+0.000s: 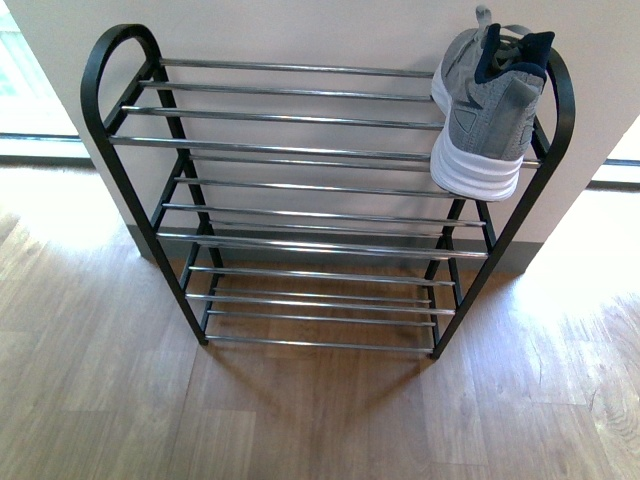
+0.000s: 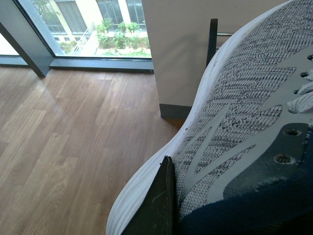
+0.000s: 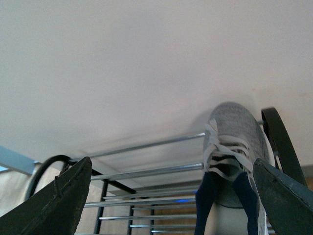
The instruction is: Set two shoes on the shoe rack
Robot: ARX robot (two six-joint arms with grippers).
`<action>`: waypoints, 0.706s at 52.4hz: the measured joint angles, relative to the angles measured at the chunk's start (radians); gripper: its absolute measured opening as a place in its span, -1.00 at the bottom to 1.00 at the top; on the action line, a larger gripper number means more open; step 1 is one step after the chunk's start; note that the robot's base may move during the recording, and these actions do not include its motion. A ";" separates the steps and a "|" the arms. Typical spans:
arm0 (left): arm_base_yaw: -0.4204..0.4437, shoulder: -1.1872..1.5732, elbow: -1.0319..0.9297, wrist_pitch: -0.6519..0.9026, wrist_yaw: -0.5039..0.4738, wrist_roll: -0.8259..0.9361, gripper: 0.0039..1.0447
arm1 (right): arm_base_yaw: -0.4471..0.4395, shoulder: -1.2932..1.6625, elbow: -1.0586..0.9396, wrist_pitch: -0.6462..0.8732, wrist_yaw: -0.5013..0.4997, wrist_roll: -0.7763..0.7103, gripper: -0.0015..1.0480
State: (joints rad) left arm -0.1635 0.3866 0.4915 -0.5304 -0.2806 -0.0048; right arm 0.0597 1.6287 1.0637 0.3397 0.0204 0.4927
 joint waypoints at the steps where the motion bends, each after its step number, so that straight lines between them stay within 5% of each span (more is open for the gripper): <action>1: 0.000 0.000 0.000 0.000 0.000 0.000 -0.98 | -0.004 -0.008 -0.008 0.010 -0.011 -0.002 0.82; 18: 0.000 0.000 0.000 0.000 0.000 0.000 -0.98 | -0.157 -0.177 -0.278 0.344 -0.233 -0.237 0.82; 31: 0.000 0.000 0.000 0.000 0.000 0.000 -0.98 | -0.248 -0.187 -0.426 0.513 -0.261 -0.289 0.82; 37: 0.000 0.000 0.000 0.000 0.002 0.000 -0.98 | -0.233 -0.226 -0.454 0.461 -0.190 -0.388 0.56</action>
State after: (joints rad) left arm -0.1635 0.3866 0.4915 -0.5304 -0.2787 -0.0048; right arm -0.1730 1.4029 0.6094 0.8005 -0.1692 0.1047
